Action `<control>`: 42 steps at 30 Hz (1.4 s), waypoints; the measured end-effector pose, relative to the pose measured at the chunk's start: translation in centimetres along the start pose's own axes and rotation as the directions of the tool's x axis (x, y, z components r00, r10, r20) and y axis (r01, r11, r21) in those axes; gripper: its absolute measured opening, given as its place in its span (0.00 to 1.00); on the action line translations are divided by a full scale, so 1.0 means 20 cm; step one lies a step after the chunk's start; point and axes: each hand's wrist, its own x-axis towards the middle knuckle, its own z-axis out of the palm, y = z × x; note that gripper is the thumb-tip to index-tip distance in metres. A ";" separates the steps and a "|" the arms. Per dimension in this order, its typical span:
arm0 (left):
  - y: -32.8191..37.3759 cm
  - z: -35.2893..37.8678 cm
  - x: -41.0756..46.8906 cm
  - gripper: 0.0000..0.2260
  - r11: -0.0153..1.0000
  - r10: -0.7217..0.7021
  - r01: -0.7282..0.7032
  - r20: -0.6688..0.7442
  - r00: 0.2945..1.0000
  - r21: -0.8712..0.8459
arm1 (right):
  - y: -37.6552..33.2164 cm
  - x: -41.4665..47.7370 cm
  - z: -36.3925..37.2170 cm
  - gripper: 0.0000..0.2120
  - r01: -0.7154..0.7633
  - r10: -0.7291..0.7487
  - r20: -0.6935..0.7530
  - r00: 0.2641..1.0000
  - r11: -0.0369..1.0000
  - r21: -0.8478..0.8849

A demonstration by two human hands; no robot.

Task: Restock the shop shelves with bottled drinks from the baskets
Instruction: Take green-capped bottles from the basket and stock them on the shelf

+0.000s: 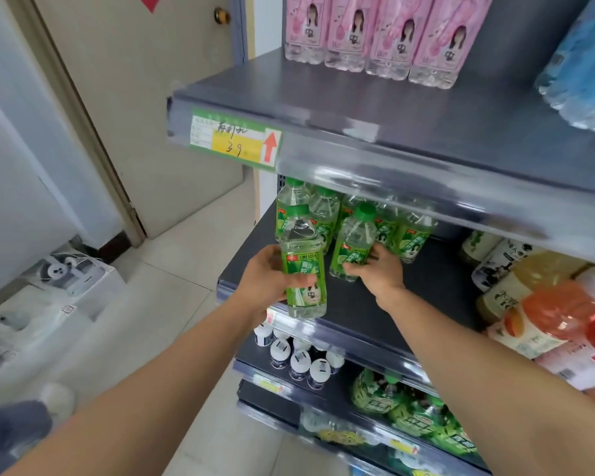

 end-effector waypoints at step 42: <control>0.00 0.36 0.08 0.41 0.902 0.096 -0.162 0.178 0.979 0.401 | -0.16 -0.21 -0.35 0.21 0.115 -0.132 0.098 0.986 0.981 0.157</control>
